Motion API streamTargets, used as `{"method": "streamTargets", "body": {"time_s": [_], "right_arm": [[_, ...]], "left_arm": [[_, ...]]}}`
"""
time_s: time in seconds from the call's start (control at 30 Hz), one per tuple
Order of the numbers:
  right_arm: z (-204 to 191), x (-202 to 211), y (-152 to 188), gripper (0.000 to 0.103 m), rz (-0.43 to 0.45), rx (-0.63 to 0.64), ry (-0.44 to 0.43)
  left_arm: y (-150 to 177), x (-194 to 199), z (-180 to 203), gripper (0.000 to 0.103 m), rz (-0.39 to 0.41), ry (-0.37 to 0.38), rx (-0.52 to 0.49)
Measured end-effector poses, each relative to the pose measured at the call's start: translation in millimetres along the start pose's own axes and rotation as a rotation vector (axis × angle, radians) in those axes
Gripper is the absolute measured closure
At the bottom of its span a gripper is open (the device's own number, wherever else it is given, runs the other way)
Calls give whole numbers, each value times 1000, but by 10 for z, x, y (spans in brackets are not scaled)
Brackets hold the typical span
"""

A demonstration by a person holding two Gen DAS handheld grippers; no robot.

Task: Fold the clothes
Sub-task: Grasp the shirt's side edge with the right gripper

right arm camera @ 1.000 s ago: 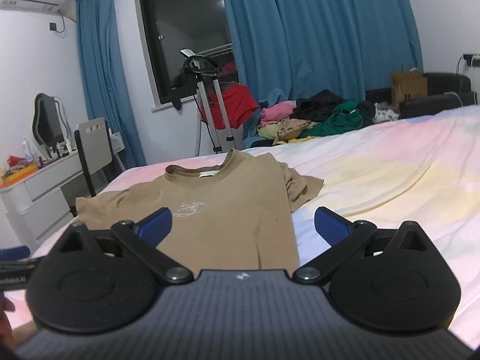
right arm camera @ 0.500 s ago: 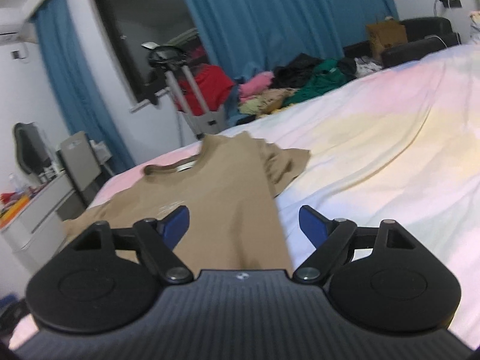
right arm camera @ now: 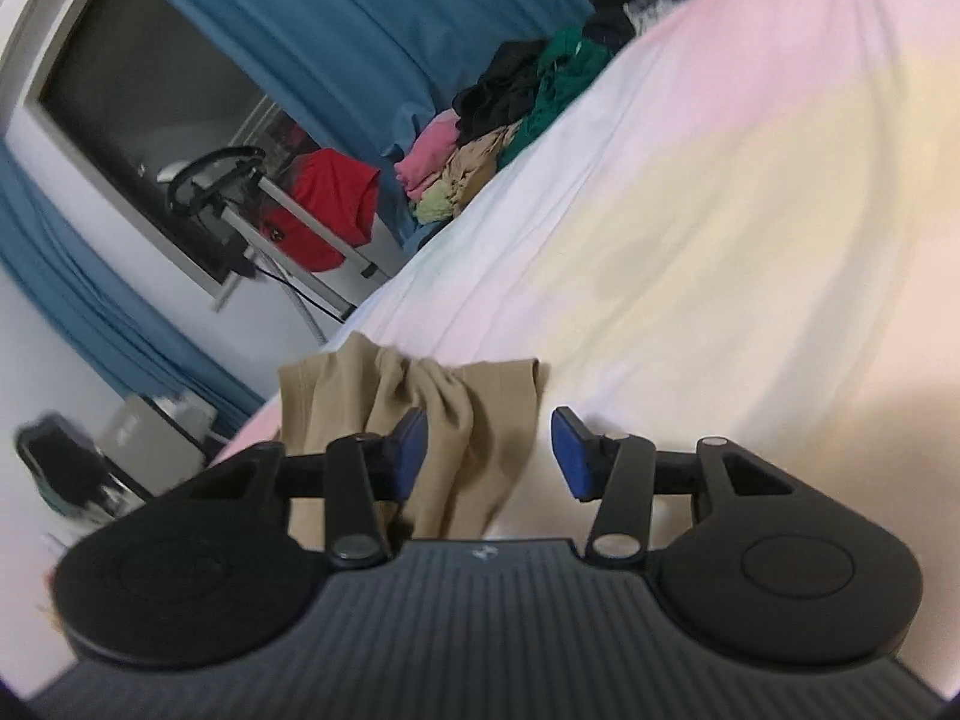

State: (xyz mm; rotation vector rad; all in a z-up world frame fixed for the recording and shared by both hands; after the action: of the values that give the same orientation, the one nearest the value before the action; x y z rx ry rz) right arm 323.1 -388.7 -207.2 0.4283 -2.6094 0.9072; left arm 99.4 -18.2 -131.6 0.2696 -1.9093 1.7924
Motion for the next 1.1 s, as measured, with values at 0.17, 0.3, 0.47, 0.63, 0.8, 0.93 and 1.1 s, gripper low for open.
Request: {"method": "streamTargets", "body": {"time_s": [0.17,0.3,0.47,0.63,0.8,0.93,1.1], "right_arm": [[-8,-446,-43,76,-36,61,9],[-174,-493,-121,96,-55,198,28],[-299,-278,-726,97,44,296,98],[-593,-256,-1113,94,114,467,238],[-673,7,-962,56,159,484,288],[-573,305,-636,35,164,385,241],[-235,504,-182,34,84,100,158]], "left_arm": [[-26,-229,40,2,61,-23,7],[-74,-264,-23,2,107,-45,24],[-147,-245,-139,2,113,-55,91],[-174,-217,-172,2,121,-78,88],[-135,-140,-184,2,135,-72,77],[-113,-85,-212,2,140,-62,78],[-64,-57,-311,2,96,-53,124]]}}
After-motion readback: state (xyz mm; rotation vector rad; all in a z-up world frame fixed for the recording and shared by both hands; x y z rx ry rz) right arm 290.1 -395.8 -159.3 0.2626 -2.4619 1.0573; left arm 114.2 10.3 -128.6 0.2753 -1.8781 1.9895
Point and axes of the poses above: each gripper's, at about its wrist camera, not at the fingertips, and x roughly against the way its jaws point, z to its right, y to its underside, the point moved 2 cm from there along -x, roughly the way its jaws point, and after that the axes turned 2 degrees about -x, right-handed, at the moved point
